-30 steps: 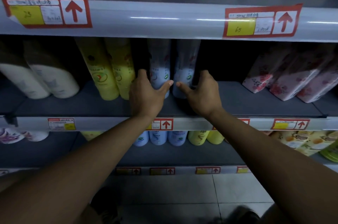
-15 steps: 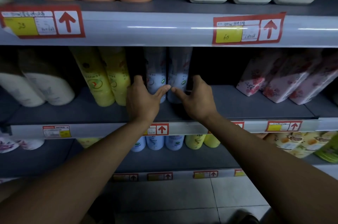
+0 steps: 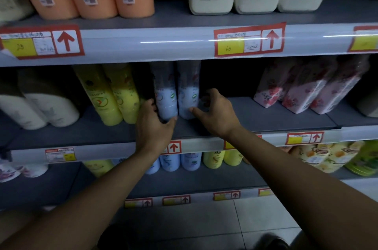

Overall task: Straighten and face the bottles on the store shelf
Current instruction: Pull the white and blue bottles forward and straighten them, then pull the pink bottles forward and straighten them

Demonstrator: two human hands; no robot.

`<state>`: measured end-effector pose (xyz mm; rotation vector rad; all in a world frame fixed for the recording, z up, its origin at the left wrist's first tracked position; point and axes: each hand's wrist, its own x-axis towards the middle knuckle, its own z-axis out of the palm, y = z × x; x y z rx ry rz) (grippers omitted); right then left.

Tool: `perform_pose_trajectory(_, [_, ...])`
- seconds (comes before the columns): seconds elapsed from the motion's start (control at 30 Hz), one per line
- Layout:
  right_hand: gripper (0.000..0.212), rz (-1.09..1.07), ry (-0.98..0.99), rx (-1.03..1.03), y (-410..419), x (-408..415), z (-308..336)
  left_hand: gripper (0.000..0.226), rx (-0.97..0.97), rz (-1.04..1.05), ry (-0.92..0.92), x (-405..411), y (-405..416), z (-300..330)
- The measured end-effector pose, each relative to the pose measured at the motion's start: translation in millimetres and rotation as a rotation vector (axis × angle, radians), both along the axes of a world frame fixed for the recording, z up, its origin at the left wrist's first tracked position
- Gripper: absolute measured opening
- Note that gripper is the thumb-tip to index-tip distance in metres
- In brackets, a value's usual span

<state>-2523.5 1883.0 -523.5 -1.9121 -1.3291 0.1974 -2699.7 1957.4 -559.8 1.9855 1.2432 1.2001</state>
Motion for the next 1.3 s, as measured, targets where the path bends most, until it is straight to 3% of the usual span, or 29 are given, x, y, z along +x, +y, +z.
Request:
perform_pose_trajectory(0.17, [0.073,-0.012,-0.004,-0.012,-19.8,18.9,8.0,0.061,0.092,0.067,0.09,-4.7,-13.8,0.7])
perform_pose_trajectory(0.37, [0.069,-0.051,0.0,-0.007,-47.2,46.5,17.1,0.046,0.192,0.07,0.139,-2.7,-40.7,4.3])
perform_pose_trajectory(0.77, [0.065,-0.169,-0.003,-0.012,-98.1,97.3,28.4,0.039,0.31,-0.328,0.175,63.3,-102.0,31.6])
perform_pose_trajectory(1.3, [0.057,-0.418,0.073,-0.025,-139.5,158.5,22.3,0.054,0.087,-0.367,0.16,187.5,-86.2,37.4])
